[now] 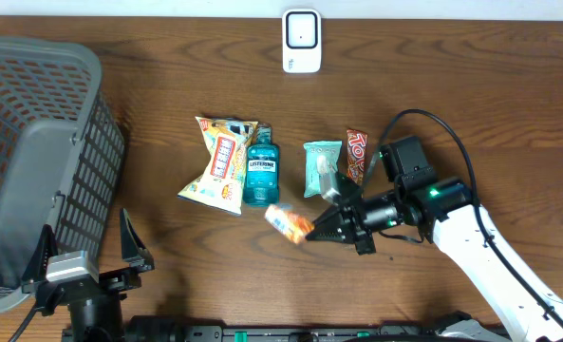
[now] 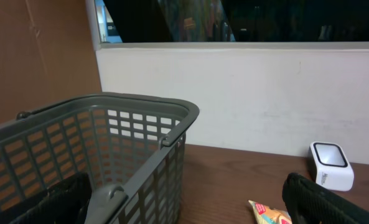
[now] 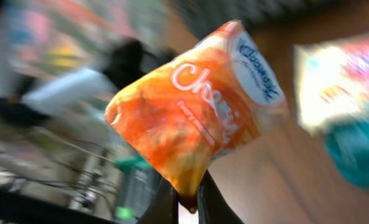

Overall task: Scan the item barcode
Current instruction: 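Lift the Kleenex pack and carry it to the table's right edge, then return the right gripper to the items and reach for the chocolate bar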

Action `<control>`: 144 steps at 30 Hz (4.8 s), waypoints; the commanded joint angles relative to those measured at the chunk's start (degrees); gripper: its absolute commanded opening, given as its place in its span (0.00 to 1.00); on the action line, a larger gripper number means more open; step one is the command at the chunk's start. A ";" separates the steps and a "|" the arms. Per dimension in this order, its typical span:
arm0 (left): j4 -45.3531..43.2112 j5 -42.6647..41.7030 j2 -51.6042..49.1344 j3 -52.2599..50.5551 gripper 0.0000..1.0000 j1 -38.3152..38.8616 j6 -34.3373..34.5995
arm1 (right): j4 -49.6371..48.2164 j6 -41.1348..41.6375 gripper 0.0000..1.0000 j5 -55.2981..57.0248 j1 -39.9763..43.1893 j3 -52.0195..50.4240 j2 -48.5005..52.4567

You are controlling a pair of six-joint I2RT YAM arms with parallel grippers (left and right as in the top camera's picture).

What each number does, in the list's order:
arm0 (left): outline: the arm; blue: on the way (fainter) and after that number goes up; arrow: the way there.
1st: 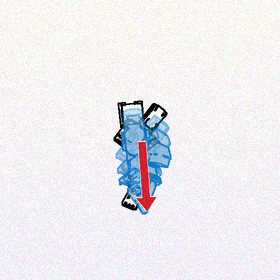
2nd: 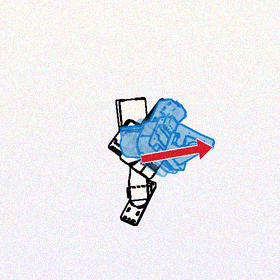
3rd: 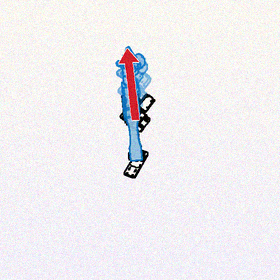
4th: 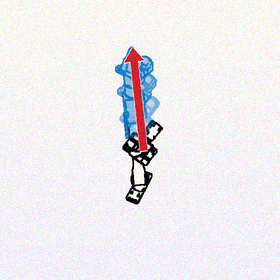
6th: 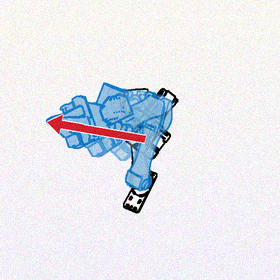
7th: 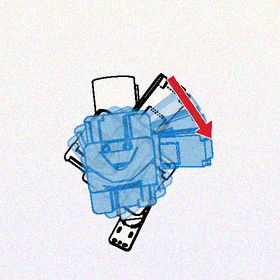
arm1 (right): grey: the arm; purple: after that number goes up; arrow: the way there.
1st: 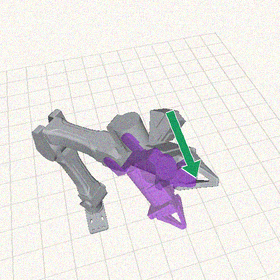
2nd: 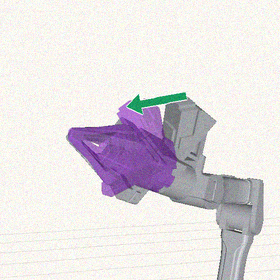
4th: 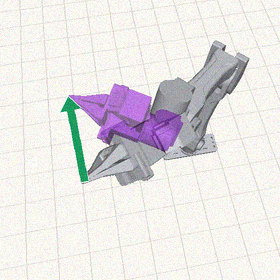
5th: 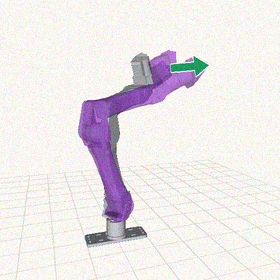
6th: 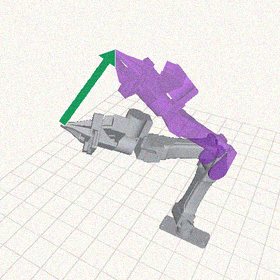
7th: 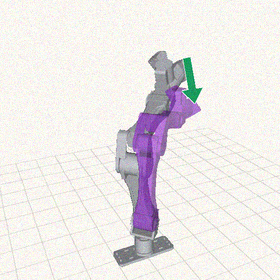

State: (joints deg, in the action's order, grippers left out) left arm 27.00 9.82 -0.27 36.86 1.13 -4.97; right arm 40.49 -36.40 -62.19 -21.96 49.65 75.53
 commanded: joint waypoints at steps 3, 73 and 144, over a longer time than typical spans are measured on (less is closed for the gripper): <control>-0.07 0.76 0.07 0.09 0.98 -0.15 -0.79 | -9.42 25.31 0.01 33.73 0.11 0.07 0.22; -0.07 0.76 0.07 0.09 0.98 -0.15 -0.79 | -0.87 -0.02 0.01 99.30 4.74 63.69 41.24; -0.07 0.76 0.07 0.09 0.98 -0.15 -0.79 | 9.16 57.55 0.74 77.42 0.74 41.66 39.76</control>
State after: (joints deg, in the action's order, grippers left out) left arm 26.98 9.82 -0.27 36.84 1.13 -4.97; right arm 49.34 12.51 -3.55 -18.83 91.85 111.33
